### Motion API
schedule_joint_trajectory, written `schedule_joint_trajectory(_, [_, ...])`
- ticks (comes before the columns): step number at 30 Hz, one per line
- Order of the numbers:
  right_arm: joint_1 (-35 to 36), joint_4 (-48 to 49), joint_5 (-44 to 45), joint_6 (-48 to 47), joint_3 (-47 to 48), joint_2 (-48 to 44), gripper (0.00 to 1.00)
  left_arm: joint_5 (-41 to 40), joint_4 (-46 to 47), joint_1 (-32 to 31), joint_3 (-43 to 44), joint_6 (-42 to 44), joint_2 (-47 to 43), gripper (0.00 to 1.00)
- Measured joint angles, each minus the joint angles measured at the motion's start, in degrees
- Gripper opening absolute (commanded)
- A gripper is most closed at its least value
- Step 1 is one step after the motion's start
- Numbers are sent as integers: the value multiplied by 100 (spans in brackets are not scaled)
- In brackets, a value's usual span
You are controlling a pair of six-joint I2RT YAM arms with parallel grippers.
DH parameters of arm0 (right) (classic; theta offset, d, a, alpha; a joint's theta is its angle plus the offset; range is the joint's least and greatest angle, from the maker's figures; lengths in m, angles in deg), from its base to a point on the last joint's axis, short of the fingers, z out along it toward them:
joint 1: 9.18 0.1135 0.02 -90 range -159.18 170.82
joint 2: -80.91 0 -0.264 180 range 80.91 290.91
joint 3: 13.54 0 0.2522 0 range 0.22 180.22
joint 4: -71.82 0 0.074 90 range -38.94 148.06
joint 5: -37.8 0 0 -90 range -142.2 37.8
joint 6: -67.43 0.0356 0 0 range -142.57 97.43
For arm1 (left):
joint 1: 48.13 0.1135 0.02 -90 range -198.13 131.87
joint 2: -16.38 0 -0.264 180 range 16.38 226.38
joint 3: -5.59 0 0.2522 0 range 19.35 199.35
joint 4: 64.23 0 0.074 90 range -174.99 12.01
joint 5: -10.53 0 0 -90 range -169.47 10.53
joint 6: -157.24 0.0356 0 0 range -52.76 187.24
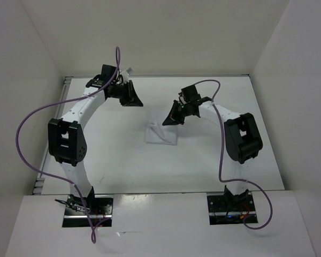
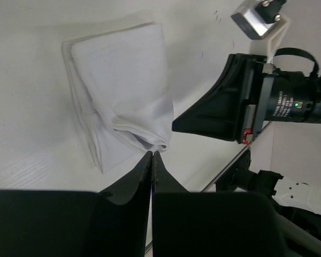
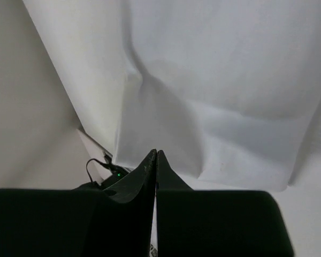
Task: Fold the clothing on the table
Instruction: Fold the skirt
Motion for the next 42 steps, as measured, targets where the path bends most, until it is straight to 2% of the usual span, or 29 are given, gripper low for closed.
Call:
schedule_joint_trajectory(6, [442, 22, -68, 2, 74, 439, 3, 63, -52, 98, -22, -7, 9, 4])
schedule_joint_trajectory(13, [1040, 111, -271, 11, 667, 1274, 3, 79, -59, 214, -396, -9, 9, 4])
schedule_joint_trajectory(19, [1224, 101, -295, 24, 737, 1589, 3, 90, -46, 234, -470, -13, -13, 4])
schedule_joint_trajectory(22, [1185, 131, -291, 22, 684, 1414, 5, 212, 4, 227, -608, -31, -101, 5])
schedule_joint_trajectory(25, [1016, 173, -297, 42, 315, 800, 8, 433, 173, 166, -887, -37, -328, 6])
schedule_joint_trajectory(29, [474, 221, -308, 50, -125, -345, 8, 780, 481, -31, -1432, -50, -706, 6])
schedule_joint_trajectory(33, [-98, 417, -328, 46, -535, -1008, 8, 1117, 710, -190, -1860, -70, -710, 6])
schedule_joint_trajectory(42, [-144, 501, -446, 48, -1047, -608, 8, 1325, 1128, -446, -1976, -201, 470, 3])
